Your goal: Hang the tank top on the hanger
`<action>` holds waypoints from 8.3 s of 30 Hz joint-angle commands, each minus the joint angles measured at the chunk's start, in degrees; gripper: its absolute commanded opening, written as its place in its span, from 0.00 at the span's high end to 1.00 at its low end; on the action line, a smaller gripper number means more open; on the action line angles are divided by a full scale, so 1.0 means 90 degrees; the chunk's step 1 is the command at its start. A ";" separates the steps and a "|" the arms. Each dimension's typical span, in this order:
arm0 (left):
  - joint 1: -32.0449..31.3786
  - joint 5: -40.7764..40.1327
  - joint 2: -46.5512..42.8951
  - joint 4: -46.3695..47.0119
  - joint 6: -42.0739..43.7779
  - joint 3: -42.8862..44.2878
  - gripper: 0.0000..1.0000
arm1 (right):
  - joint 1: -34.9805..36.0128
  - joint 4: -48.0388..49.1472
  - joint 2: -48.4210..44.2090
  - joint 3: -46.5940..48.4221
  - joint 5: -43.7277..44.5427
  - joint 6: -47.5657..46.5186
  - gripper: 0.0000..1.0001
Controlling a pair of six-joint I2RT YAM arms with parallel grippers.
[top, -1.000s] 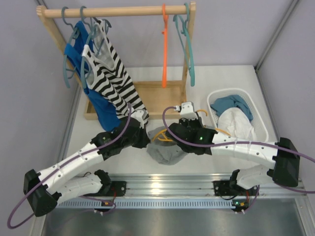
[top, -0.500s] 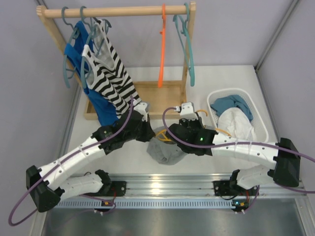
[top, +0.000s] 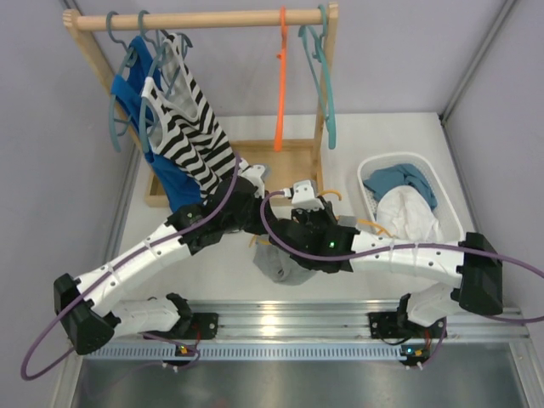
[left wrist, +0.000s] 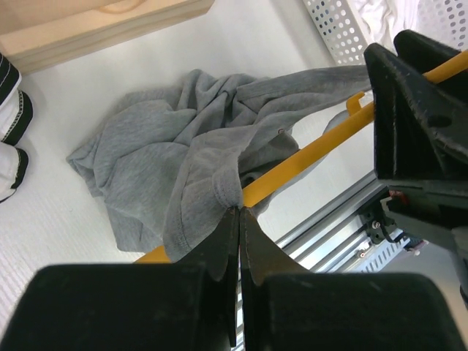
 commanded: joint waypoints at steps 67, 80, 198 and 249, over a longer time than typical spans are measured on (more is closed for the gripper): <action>0.0444 0.1993 -0.0770 0.2555 0.2104 -0.1588 0.46 | 0.0351 0.0997 -0.0295 0.0356 -0.0593 -0.1208 1.00; 0.0425 0.2228 -0.1015 0.3464 0.1655 -0.2311 0.75 | 0.0351 0.1095 -0.0110 0.0551 -0.0661 -0.1482 1.00; 0.2250 -0.2010 0.1260 -0.1985 0.2758 0.6877 1.00 | 0.0322 -0.0673 -0.2697 0.1782 -0.1794 -0.0291 0.03; 0.3569 -0.1014 0.1544 -0.0843 0.2895 0.5912 0.79 | 0.0283 -0.0555 -0.2697 0.1538 -0.1843 -0.0398 0.02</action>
